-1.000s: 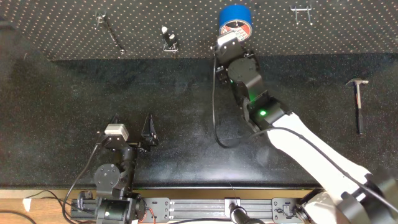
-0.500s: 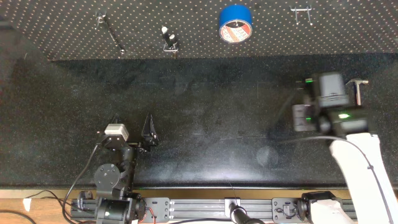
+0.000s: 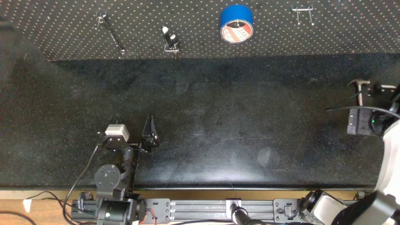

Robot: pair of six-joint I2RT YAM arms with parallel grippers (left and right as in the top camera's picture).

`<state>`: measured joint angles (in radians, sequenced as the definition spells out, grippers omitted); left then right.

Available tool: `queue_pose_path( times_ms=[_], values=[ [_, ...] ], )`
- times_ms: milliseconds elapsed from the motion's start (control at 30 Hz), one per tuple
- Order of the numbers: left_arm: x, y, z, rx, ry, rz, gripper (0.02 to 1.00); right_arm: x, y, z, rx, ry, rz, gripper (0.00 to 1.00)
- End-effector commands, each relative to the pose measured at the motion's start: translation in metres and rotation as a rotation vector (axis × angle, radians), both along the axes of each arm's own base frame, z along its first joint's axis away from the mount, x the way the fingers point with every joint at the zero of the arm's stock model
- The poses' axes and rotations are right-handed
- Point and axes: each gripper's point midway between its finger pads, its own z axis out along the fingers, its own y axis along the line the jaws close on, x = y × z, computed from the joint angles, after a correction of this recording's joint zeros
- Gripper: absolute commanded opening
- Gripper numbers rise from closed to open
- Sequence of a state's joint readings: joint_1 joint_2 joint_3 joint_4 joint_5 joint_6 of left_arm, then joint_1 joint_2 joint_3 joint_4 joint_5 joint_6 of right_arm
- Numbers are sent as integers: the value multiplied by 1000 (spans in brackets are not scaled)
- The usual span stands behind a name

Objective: Place Tools Onto Pegboard

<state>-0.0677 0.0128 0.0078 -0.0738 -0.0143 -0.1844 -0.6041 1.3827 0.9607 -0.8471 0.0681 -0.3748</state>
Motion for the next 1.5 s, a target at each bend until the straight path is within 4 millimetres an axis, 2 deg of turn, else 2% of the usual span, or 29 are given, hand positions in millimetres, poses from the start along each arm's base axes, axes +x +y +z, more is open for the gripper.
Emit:
queue_pose_path(
  times_ms=[33,233,600,633,700,733,933,1167,1233,1333,1433,1467,1500],
  values=[
    [0,1,0,-9,-1,8,993,6,-6,-22,62,10,47,978],
    [0,1,0,-9,-1,8,993,22,1,-51,168,-3,83,980],
    [0,1,0,-9,-1,8,993,22,0,-81,209,49,87,976],
    [0,1,0,-9,-1,8,991,22,1,-83,211,54,91,947],
    [0,1,0,-9,-1,8,993,21,1,-85,213,60,101,798],
    [0,1,0,-9,-1,8,993,21,1,-85,213,60,101,755],
    [0,1,0,-9,-1,8,993,21,2,-86,217,64,100,80],
    [0,1,0,-9,-1,8,993,27,-3,-85,200,38,88,75],
    [0,1,0,-9,-1,8,991,33,-6,-77,185,-2,55,75],
    [0,1,0,-9,-1,8,993,51,2,-43,199,-147,74,75],
    [0,1,0,-9,-1,8,993,62,4,7,173,-313,-13,75],
    [0,1,0,-9,-1,8,993,66,11,30,161,-380,-10,75],
    [0,1,0,-9,-1,8,993,69,17,41,154,-411,-1,75]
  ],
)
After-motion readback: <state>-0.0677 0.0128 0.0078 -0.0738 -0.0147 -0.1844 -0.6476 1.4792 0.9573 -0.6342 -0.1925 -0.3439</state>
